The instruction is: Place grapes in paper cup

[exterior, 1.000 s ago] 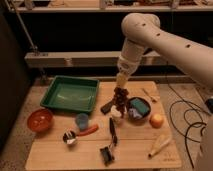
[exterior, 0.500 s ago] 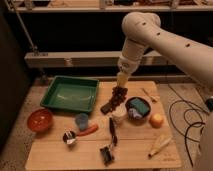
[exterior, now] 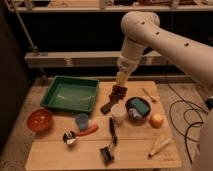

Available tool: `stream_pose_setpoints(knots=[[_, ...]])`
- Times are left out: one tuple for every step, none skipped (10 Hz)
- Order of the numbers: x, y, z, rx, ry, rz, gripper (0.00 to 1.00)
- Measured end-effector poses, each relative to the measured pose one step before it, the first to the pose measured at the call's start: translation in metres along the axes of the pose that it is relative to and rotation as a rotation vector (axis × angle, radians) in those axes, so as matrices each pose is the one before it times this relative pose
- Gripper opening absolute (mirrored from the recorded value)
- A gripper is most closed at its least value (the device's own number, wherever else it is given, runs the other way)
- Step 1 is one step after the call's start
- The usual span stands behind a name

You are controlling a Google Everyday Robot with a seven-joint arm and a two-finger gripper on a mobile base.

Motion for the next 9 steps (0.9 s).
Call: stream_pose_setpoints(knots=[[0.00032, 0.0002, 0.00081, 0.00018, 0.00147, -0.00094, 0.0], [0.00083, -0.00003, 0.00003, 0.00052, 0.00741, -0.00307, 0.0], [-0.00008, -0.00004, -0.00048, 0.00131, 0.00991, -0.00295, 0.0], [0.00025, -0.00062, -0.00211, -0.00001, 0.01183, -0.00547, 0.0], [0.00069, -0.0007, -0.00228, 0.00067, 0.01078, -0.00968, 0.0], [0.00121, -0.00093, -0.00517, -0.00136, 0.01562, -0.01388, 0.0], [-0.00179, 0.00053, 0.0004, 0.00078, -0.00041, 0.00258, 0.0], [0.0003, -0.00017, -0.00022, -0.00021, 0.00031, -0.00044, 0.0], [0.00181, -0.00067, 0.00054, 0.00081, -0.00041, -0.00326, 0.0]])
